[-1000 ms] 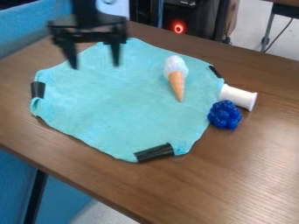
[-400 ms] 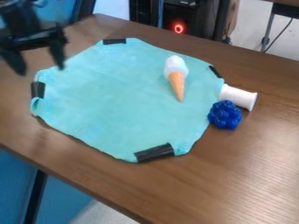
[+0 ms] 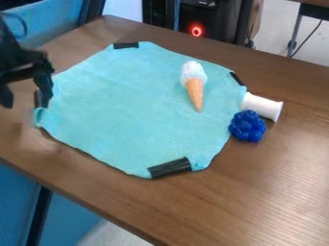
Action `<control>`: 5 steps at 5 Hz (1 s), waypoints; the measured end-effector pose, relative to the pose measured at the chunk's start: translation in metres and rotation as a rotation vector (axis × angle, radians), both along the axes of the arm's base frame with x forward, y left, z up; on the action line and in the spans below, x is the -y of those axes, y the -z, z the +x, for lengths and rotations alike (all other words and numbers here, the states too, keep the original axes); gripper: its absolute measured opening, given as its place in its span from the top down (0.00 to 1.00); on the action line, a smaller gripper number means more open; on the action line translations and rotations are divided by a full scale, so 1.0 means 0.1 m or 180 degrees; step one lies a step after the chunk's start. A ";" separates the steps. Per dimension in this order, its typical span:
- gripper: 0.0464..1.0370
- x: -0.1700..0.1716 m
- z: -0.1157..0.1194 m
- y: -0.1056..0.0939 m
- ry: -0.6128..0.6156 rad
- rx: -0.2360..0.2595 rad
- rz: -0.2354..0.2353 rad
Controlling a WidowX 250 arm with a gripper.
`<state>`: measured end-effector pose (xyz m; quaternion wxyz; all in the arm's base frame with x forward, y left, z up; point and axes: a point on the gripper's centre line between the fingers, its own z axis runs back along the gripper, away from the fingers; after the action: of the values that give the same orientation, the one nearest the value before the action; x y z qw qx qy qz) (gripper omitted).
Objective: Fold the cloth from left to right
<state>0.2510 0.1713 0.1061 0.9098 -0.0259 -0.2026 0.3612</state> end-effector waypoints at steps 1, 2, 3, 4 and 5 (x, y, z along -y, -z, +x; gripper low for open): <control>0.04 -0.04 0.02 0.07 -0.0046 -0.0030 0.0061; 0.04 0.03 0.09 0.14 -0.0025 -0.0086 0.0063; 0.09 0.08 0.15 0.17 -0.0039 -0.0127 0.0059; 0.38 0.05 0.17 0.19 -0.0113 -0.0138 0.0102; 0.69 0.04 0.17 0.20 -0.0122 -0.0128 0.0119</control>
<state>0.2677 0.1671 0.0865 0.9069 0.0022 -0.1915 0.3753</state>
